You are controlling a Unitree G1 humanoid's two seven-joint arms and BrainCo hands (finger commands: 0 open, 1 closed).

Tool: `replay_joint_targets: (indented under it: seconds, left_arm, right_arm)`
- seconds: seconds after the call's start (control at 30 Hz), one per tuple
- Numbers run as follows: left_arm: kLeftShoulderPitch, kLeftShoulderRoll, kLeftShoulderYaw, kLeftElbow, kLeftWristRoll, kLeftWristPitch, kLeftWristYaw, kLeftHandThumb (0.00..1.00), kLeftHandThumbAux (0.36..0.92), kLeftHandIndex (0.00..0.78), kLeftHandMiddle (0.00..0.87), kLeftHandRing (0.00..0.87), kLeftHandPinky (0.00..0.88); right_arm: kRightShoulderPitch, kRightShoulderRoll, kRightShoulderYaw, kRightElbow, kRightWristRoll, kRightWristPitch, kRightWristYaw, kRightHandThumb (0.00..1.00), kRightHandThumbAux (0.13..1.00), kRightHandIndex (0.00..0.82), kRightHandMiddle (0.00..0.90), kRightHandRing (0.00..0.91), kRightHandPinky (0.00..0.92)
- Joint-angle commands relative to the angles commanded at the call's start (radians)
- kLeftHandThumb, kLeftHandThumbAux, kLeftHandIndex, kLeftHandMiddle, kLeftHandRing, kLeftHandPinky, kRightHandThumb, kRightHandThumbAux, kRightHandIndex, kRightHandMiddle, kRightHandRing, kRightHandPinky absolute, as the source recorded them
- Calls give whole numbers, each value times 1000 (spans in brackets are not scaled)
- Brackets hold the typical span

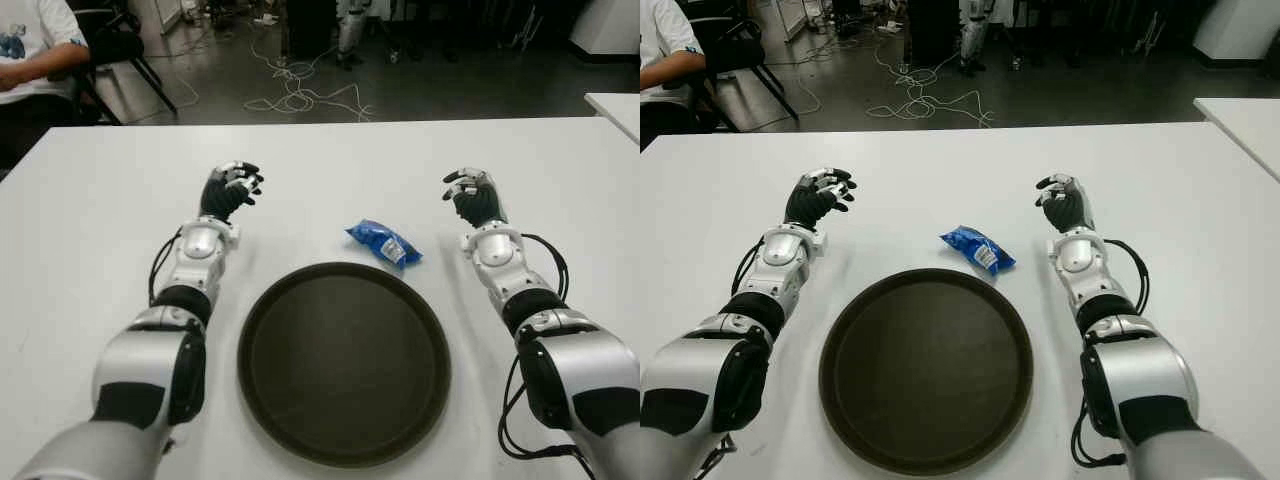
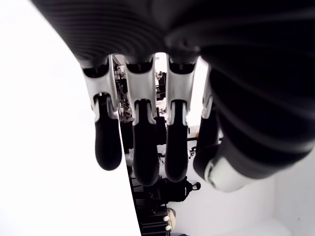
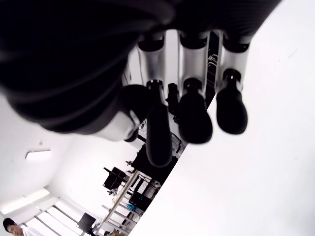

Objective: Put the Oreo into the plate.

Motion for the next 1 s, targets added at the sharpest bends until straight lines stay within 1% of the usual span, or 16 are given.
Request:
replay_joint_targets:
  seconds: [0.1,0.13,0.17,0.23,0.3,0.33,0.37,0.4,0.43,0.47,0.5,0.53,0.63,0.7,0.87,1.0]
  left_arm:
    - [1,0,1,-1,-1,-1,-2,700,712,409,455,487,513]
    - [1,0,2,-1,-3,0,-4,701,712,409,451,486,512]
    - [1,1,3,-2,-3,0,-6,701,712,409,449,483,510]
    - [2,1,3,-2,-4,0,-8,701,713,409,445,478,504]
    - [2,1,3,-2,-4,0,-8,701,713,409,443,476,502]
    - [2,2,3,-3,-4,-1,-9,701,713,409,444,475,501]
    - [3,2,3,-3,-4,-1,-9,701,713,409,444,475,501]
    - [4,2,3,-4,-3,-3,-9,701,713,409,444,475,500]
    - [5,2,2,-4,-3,-5,-9,702,713,409,447,475,503]
    - [5,1,1,-5,-2,-6,-7,702,713,409,448,476,504]
    - [6,1,1,-6,-2,-7,-7,702,713,409,449,476,506]
    - [5,0,0,-7,-1,-7,-6,702,713,409,449,477,508]
    - [5,0,-1,-8,0,-7,-6,702,713,409,451,480,515]
    - [5,1,-3,-8,2,-5,-4,701,713,409,449,483,518]
    - [7,2,-10,-9,9,-9,6,702,713,409,447,482,516]
    - [8,4,-14,-10,13,-10,6,701,714,409,447,480,508]
  right_arm:
    - [3,2,10,-2,-7,-15,-3,831,686,393,557,661,662]
    - [7,1,22,-5,-20,-37,-19,829,688,388,544,644,649]
    - [9,0,31,-7,-30,-52,-31,827,689,389,530,616,621]
    - [11,-2,57,-12,-60,-83,-67,823,693,392,490,521,529]
    - [10,-4,81,-13,-87,-101,-94,821,694,394,474,475,484]
    - [9,-5,92,-14,-100,-107,-106,763,710,395,397,415,424]
    - [8,-6,101,-13,-109,-112,-116,743,715,395,369,393,403]
    - [7,-18,145,-23,-158,-120,-143,713,723,395,330,362,372]
    - [6,-26,177,-29,-192,-124,-162,481,676,252,211,231,238]
    - [7,-35,215,-41,-233,-129,-185,395,660,202,168,185,190]
    - [7,-40,240,-49,-259,-133,-201,266,608,129,108,118,121]
    - [6,-43,260,-55,-282,-133,-216,183,575,82,69,75,77]
    - [6,-47,286,-61,-309,-133,-240,78,511,26,22,24,25]
    - [3,-54,320,-64,-344,-122,-258,56,476,13,11,12,12]
    - [-1,-55,392,-85,-418,-69,-292,51,359,1,1,1,1]
    - [4,-49,423,-109,-448,-22,-310,47,311,0,0,0,0]
